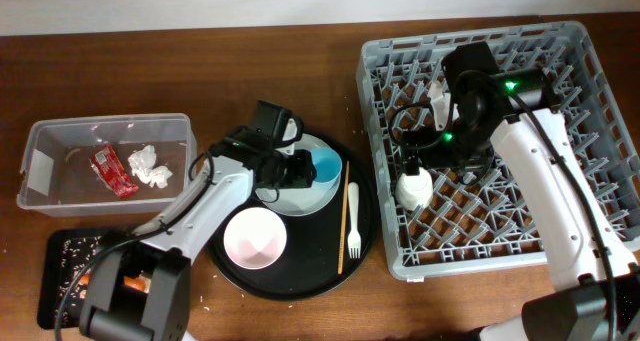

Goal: Sort waste into correct bins and load items into the dishwasher rack
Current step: 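Reach the left gripper to the light-blue cup and grasp it, then lift the light-blue cup and pass it to the right gripper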

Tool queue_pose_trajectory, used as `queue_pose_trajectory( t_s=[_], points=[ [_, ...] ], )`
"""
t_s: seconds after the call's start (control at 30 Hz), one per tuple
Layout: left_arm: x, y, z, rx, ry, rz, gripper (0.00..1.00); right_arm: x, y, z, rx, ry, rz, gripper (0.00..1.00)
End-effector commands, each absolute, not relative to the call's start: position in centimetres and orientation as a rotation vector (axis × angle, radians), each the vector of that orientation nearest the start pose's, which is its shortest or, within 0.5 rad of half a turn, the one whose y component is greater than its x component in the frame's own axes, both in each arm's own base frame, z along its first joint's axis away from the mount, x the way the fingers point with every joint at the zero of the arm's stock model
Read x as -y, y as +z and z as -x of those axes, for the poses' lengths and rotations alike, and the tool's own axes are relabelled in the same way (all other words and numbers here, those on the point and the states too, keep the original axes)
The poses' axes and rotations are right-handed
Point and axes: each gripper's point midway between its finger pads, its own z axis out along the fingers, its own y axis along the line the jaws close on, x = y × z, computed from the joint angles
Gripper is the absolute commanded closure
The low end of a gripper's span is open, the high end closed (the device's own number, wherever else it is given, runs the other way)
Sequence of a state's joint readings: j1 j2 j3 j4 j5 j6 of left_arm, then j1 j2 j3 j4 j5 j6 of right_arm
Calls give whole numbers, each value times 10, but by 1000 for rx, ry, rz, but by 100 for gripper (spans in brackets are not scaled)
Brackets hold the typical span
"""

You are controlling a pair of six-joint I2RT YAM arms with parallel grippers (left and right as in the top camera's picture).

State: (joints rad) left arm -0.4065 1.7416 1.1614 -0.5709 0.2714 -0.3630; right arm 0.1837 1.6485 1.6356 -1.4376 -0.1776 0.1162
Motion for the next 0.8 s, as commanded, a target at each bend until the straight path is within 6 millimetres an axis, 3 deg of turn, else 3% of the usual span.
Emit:
queue_pose_trajectory(
  t_s=[0.0, 0.03, 0.07, 0.2, 0.27, 0.33, 0.4, 0.47, 0.57, 0.63, 0.77],
  points=[
    [204, 69, -354, -2782, -567, -123, 78, -85, 197, -303, -3031, 286, 119, 1],
    [204, 70, -356, -2778, -571, -112, 92, -85, 197, -302, -3032, 286, 119, 1],
    [204, 70, -356, -2776, -571, -111, 98, -85, 197, -302, -3032, 285, 119, 1],
    [195, 77, -362, -2767, -568, -77, 99, -85, 197, -302, -3032, 286, 119, 1],
    [184, 99, -366, -2738, -593, -36, 100, -84, 197, -303, -3028, 286, 132, 1],
    [159, 148, -366, -2650, -608, 22, 100, -86, 198, -300, -3024, 338, 231, 1],
    [152, 199, -358, -2504, -663, -115, 100, -122, 214, -296, -2900, 702, 466, 1],
    [157, 244, -343, -2365, -800, -222, 93, -154, 241, -288, -2696, 1053, 653, 1],
    [186, 310, -304, -2119, -1256, -452, 97, -185, 286, -274, -2349, 1444, 813, 1],
    [200, 329, -287, -1981, -1430, -632, 97, -192, 304, -266, -2184, 1543, 895, 1],
    [209, 328, -290, -1905, -1547, -724, 99, -194, 309, -261, -2128, 1565, 932, 1]
  ],
)
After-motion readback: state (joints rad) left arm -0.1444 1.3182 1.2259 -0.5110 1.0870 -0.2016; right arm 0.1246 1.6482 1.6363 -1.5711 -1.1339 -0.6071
